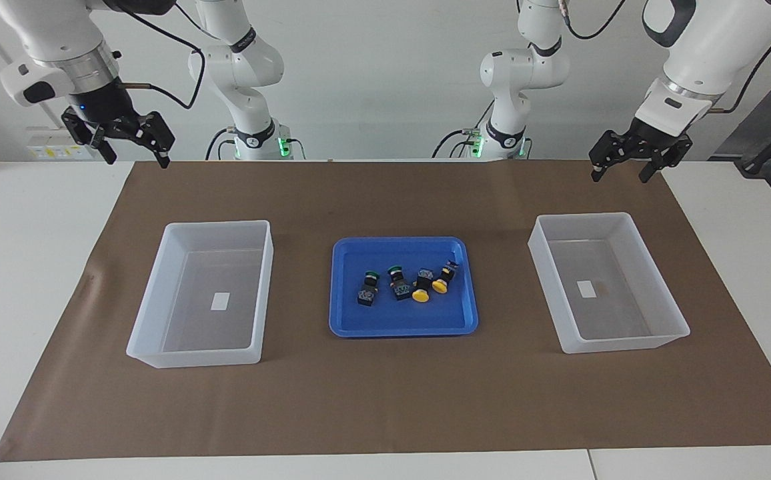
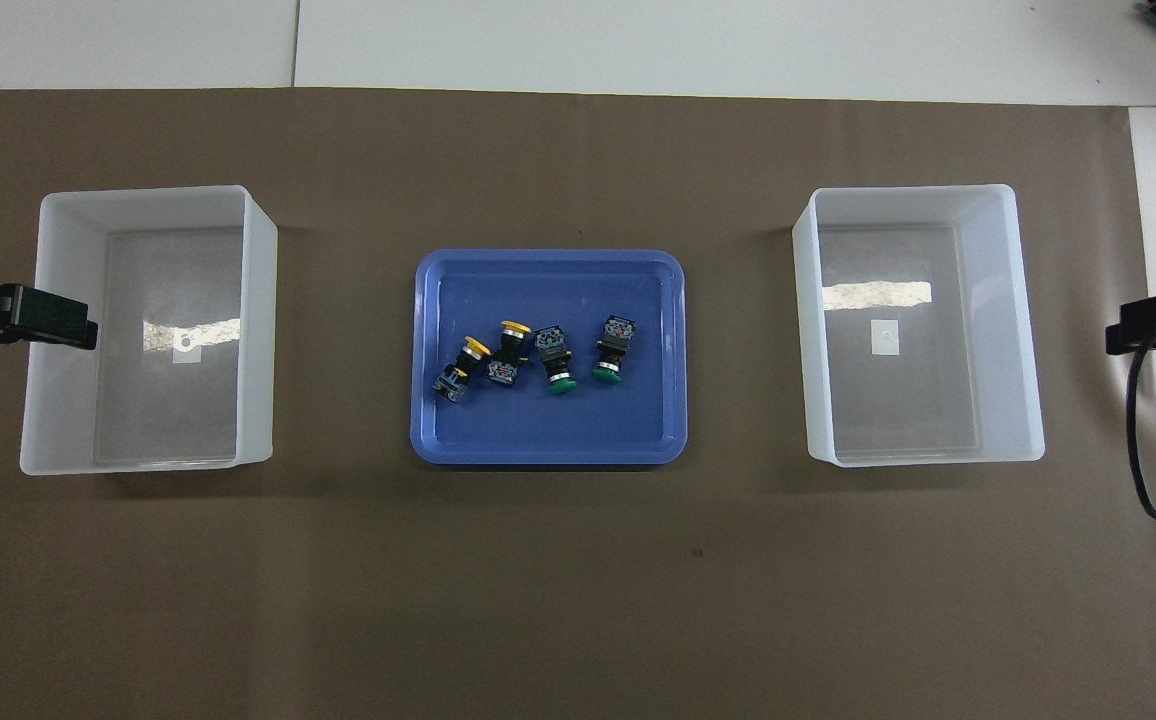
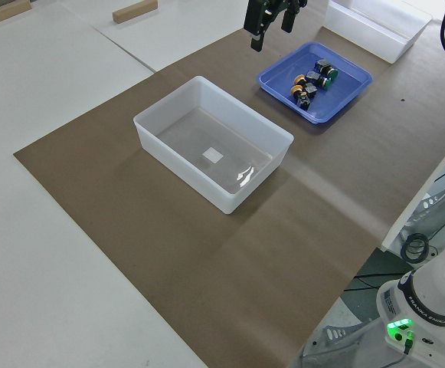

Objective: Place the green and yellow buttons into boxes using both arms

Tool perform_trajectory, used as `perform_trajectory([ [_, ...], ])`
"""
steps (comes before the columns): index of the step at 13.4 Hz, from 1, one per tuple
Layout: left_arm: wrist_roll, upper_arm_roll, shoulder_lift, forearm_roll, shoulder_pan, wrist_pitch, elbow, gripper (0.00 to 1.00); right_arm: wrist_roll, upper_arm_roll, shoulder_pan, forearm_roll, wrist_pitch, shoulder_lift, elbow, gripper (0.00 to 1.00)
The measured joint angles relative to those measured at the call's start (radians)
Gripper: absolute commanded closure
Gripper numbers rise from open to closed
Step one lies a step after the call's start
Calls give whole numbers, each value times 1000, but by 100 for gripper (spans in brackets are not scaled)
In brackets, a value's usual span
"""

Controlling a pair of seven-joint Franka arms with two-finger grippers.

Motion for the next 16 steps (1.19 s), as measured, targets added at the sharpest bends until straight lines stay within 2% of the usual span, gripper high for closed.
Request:
perform_trajectory([
  [4,0,0,0,0,0,0,0,0,17,1,21,0,24,1,-5,0],
  [7,0,0,0,0,0,0,0,0,83,4,85,2,50,15,-13,0],
  [10,0,-1,0,0,0,1,0,0,139,9,143,3,145,48,-21,0],
  [12,0,0,0,0,0,1,0,0,204,11,183,4,225,95,-29,0],
  [16,0,5,0,0,0,1,-1,0,399,14,298,5,424,253,-36,0],
])
